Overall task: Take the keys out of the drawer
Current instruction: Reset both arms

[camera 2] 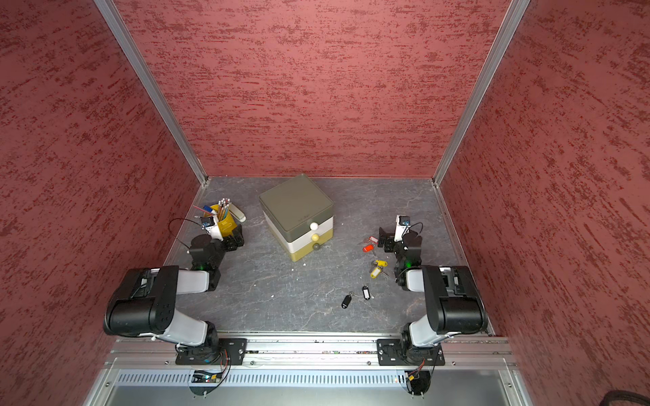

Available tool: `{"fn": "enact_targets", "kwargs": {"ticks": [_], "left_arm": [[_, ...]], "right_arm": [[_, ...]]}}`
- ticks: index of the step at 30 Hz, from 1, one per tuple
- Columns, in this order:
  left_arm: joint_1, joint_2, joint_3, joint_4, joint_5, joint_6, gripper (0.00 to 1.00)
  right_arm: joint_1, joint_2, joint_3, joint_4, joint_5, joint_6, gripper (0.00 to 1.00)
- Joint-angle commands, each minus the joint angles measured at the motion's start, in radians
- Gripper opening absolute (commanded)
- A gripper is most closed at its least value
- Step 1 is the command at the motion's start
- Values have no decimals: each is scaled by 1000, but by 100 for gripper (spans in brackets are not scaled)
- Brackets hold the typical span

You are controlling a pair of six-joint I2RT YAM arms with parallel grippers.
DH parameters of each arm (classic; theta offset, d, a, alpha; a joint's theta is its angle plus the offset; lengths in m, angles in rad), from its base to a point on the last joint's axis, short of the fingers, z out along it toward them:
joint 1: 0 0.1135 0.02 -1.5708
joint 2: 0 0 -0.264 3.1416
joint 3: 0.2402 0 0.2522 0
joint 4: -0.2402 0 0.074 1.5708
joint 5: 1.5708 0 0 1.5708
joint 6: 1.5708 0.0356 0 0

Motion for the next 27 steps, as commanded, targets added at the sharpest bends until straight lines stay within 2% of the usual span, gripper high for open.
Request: {"fn": "enact_targets", "kwargs": {"ticks": [1, 11, 27], "left_arm": [[-1, 11, -11, 117, 1, 14, 100], [-32, 10, 31, 33, 1, 14, 100], [-43, 10, 32, 31, 1, 14, 100]], "right_arm": [[-9, 11, -27, 162, 8, 0, 98], [-3, 11, 41, 32, 20, -8, 98], [1, 10, 32, 47, 14, -16, 98]]}}
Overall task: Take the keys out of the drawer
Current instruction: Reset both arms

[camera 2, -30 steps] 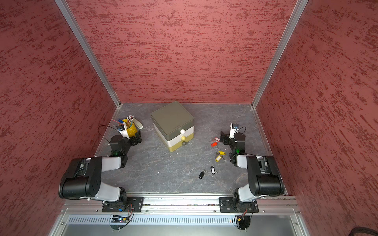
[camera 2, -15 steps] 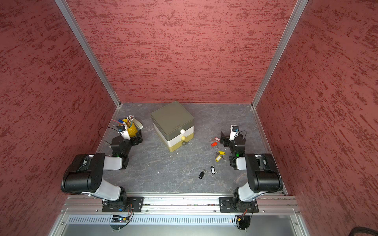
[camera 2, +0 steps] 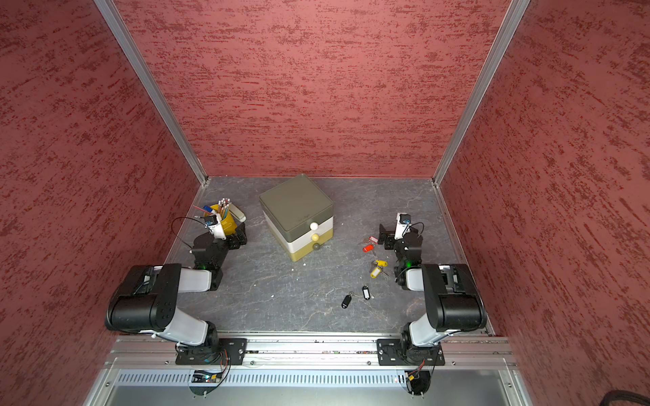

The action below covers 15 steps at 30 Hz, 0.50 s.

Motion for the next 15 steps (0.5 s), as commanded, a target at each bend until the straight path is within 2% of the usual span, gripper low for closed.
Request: {"fn": "enact_targets", "kwargs": {"ticks": [1, 15], "left_arm": [[-7, 1, 17, -7, 1, 14, 100], [-7, 1, 18, -9, 1, 14, 100]], "right_arm": [[2, 0, 4, 0, 3, -13, 98], [7, 6, 25, -35, -25, -29, 98]]}}
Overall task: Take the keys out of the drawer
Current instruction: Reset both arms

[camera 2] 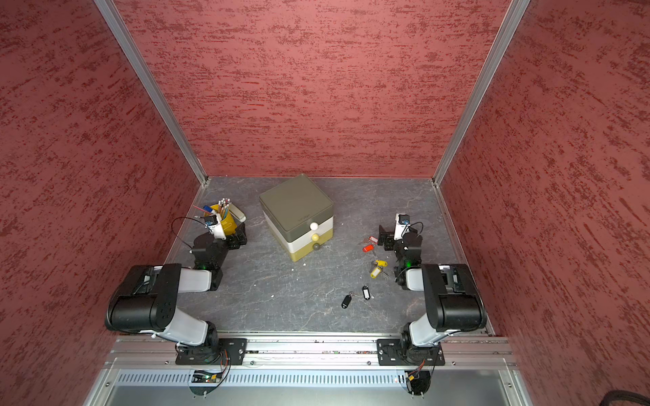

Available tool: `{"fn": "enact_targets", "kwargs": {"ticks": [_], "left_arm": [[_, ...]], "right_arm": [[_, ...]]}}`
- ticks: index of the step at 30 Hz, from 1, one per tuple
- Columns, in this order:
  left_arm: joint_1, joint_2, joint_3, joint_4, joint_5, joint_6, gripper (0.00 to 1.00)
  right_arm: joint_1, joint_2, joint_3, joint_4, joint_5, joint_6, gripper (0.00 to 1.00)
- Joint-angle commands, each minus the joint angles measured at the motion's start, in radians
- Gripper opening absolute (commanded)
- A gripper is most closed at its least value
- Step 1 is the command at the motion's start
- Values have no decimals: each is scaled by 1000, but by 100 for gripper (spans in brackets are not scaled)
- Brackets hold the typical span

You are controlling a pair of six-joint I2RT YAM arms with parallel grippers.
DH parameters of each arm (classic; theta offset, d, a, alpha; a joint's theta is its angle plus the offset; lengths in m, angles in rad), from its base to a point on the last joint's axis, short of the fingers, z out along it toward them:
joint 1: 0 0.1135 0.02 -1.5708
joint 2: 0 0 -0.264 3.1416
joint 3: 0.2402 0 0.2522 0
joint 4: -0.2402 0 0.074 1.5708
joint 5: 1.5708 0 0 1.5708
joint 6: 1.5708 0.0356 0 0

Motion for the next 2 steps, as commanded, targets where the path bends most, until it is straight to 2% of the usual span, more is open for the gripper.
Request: {"fn": "enact_targets", "kwargs": {"ticks": [1, 2], "left_arm": [[-7, 0, 17, -8, 1, 14, 100], [-7, 0, 18, -8, 1, 14, 100]], "right_arm": [[4, 3, 20, -2, -11, -10, 98], [3, -4, 9, 11, -14, -11, 98]]}}
